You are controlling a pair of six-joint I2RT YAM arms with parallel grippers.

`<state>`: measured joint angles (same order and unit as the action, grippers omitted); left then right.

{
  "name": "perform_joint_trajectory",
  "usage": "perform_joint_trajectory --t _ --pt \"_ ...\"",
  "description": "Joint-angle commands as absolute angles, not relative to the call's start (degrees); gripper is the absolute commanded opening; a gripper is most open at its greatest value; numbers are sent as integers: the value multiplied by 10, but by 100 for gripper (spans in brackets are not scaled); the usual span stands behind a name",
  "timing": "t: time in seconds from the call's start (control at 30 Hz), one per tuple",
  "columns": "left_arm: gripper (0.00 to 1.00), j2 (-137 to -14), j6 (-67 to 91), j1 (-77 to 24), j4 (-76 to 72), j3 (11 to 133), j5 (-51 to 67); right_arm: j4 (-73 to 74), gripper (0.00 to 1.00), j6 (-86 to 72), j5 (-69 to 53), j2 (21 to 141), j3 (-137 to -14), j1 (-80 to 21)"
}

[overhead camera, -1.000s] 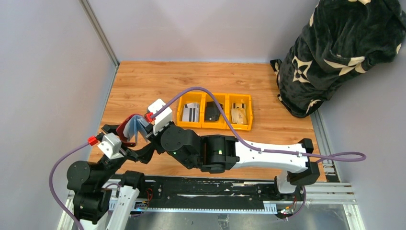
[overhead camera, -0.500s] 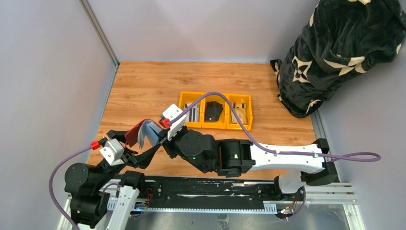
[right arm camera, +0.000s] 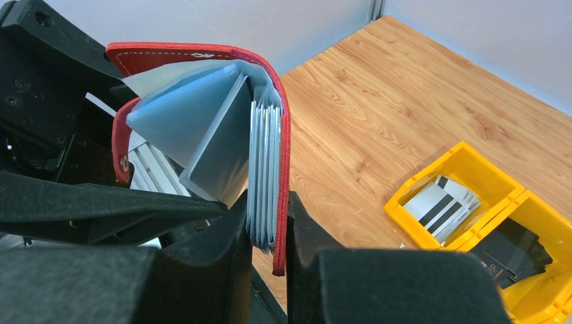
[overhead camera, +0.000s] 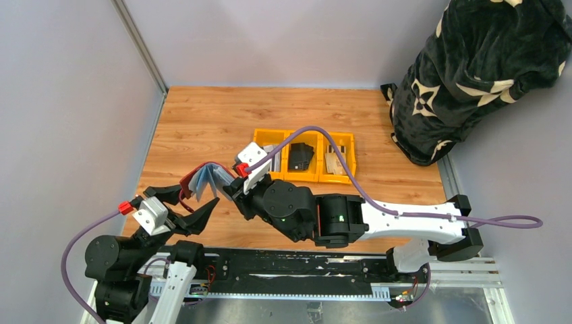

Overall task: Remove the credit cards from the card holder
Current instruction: Remove the credit card from the card holder.

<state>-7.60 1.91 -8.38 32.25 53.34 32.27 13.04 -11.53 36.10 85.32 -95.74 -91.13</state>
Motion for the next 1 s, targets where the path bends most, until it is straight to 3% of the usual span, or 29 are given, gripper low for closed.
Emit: perform_joint_trajectory --t 0.0,0.43,0.6,0.87,0.97 --pt "63 -78 14 -83 310 551 294 109 0 -109 369 827 -943 -918" --pt "35 -89 55 -83 303 561 349 5 0 -76 216 706 -787 -907" --pt "31 -108 104 -83 295 572 400 -23 0 -53 148 674 -754 -906" --pt "33 -173 241 -83 263 588 551 -57 0 -57 20 616 -697 -882" --pt "21 -196 296 -83 234 586 594 -62 0 -64 -48 600 -678 -863"
